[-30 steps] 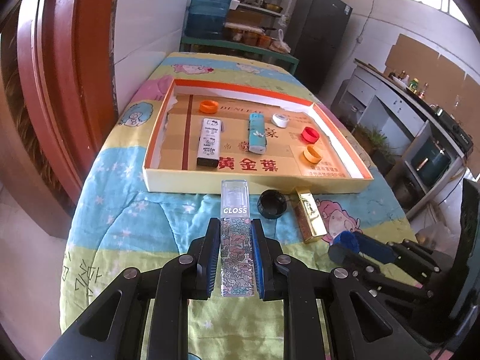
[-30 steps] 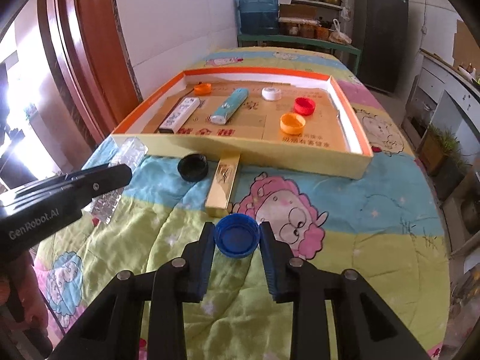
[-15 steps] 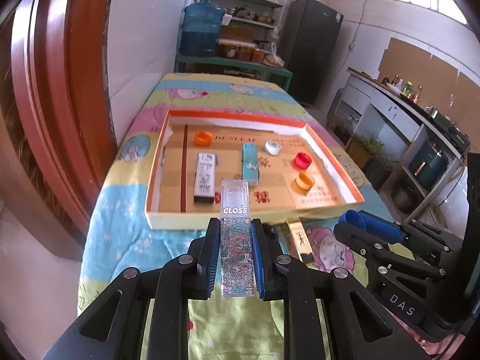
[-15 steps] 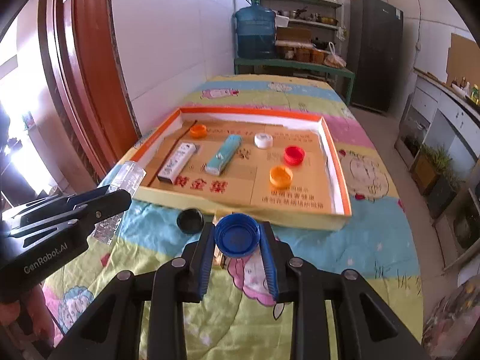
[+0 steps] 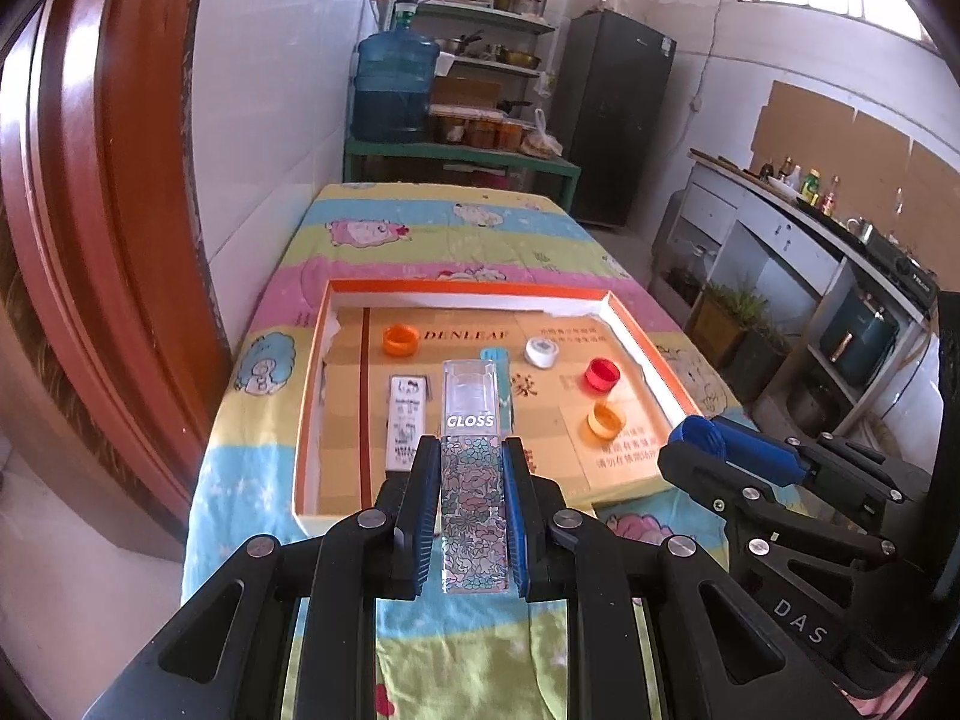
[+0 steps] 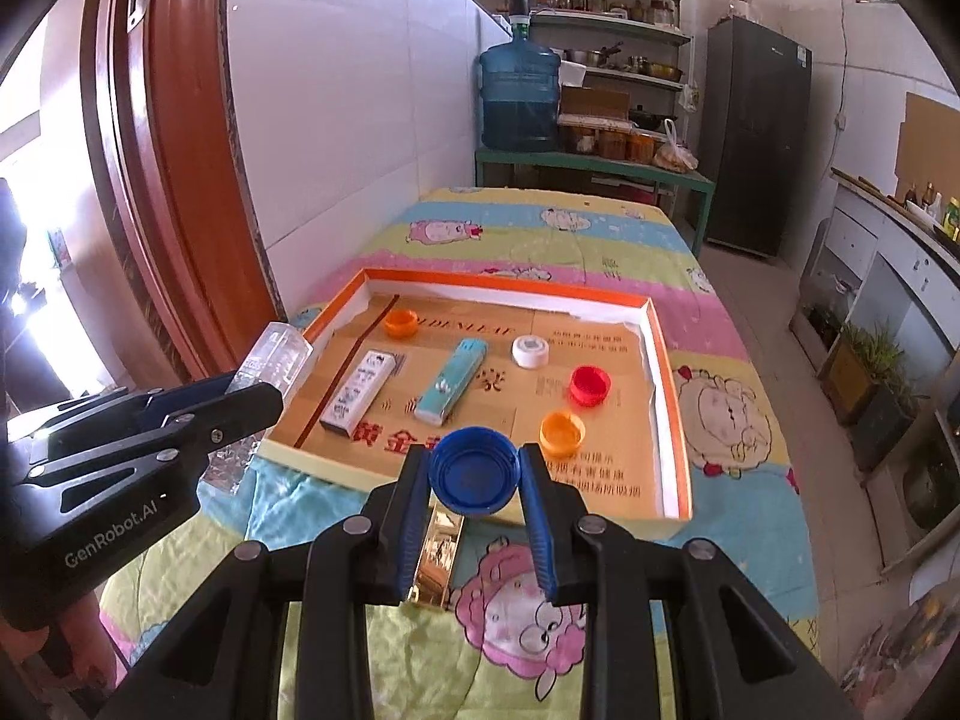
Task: Organize rigid objects
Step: 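Carry the GLOSS bottle with the left gripper while the right gripper carries the blue cap over the tray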
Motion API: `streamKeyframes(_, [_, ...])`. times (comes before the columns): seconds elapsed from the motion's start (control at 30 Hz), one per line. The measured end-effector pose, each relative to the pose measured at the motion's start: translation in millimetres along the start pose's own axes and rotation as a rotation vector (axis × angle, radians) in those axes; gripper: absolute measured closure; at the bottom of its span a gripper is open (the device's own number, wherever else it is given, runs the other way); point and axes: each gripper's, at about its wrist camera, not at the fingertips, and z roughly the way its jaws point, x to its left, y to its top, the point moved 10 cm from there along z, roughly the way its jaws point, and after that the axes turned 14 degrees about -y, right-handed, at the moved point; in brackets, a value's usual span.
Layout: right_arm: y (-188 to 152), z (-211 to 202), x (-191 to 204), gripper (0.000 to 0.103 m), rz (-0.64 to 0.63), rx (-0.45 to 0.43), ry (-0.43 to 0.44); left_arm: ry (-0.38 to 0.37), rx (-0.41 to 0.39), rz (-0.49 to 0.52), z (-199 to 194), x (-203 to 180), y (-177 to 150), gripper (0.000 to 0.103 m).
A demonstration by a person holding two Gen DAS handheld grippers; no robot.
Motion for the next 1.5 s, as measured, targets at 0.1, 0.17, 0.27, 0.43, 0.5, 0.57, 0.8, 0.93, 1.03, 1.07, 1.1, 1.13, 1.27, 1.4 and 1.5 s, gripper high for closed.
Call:
streamKeyframes(0.1, [5.7, 2.6, -3.2, 0.073, 0.004, -0.005, -0.001, 0.003, 0.001, 0.004, 3.7, 2.3, 6.8, 0.083])
streamKeyframes(0.17, [9.9, 5.2, -6.7, 0.073, 0.009, -0.006, -0.002, 0.002, 0.0, 0.005, 5.9, 4.1, 12.0, 0.083])
streamKeyframes(0.27, [15.0, 10.5, -12.3, 0.073, 0.017, -0.005, -0.004, -0.001, 0.004, 0.005, 10.8, 6.7, 19.1, 0.083])
streamKeyframes(0.43, [21.7, 21.1, -22.1, 0.073, 0.017, -0.001, -0.018, -0.004, 0.016, 0.011, 24.5, 9.7, 32.3, 0.083])
streamKeyframes(0.5, [24.2, 25.4, -26.5, 0.073, 0.019, 0.002, -0.022, -0.007, 0.021, 0.012, 30.8, 9.8, 37.1, 0.083])
streamKeyframes(0.57, [26.9, 30.5, -31.6, 0.073, 0.022, 0.004, -0.029, -0.007, 0.028, 0.015, 37.0, 10.4, 41.8, 0.083])
streamKeyframes(0.8, [35.9, 49.5, -41.7, 0.073, 0.018, 0.017, -0.038, -0.004, 0.052, 0.032, 62.0, 11.3, 58.1, 0.083])
streamKeyframes(0.93, [41.1, 58.4, -41.6, 0.073, 0.016, 0.022, -0.03, 0.0, 0.074, 0.031, 77.1, 15.0, 63.1, 0.083])
streamKeyframes(1.03, [43.2, 64.2, -39.1, 0.073, 0.02, 0.03, -0.015, 0.0, 0.091, 0.027, 89.0, 17.8, 66.7, 0.083])
streamKeyframes(1.07, [44.0, 66.9, -38.0, 0.073, 0.023, 0.034, -0.008, 0.0, 0.094, 0.027, 91.4, 18.3, 67.0, 0.083])
streamKeyframes(1.1, [44.5, 69.4, -37.1, 0.073, 0.024, 0.038, -0.005, 0.003, 0.099, 0.027, 95.2, 19.5, 68.1, 0.083])
streamKeyframes(1.13, [44.9, 71.4, -36.3, 0.073, 0.025, 0.041, -0.002, 0.004, 0.104, 0.028, 99.2, 20.2, 69.2, 0.083])
streamKeyframes(1.27, [45.3, 80.4, -31.0, 0.073, 0.022, 0.053, 0.01, -0.001, 0.125, 0.021, 112.2, 22.3, 70.8, 0.083])
streamKeyframes(1.4, [44.0, 88.6, -26.9, 0.073, 0.024, 0.068, 0.019, -0.002, 0.145, 0.018, 125.5, 24.6, 72.0, 0.082])
streamKeyframes(1.5, [42.2, 95.7, -23.6, 0.073, 0.024, 0.083, 0.025, -0.009, 0.161, 0.007, 135.2, 26.9, 71.8, 0.082])
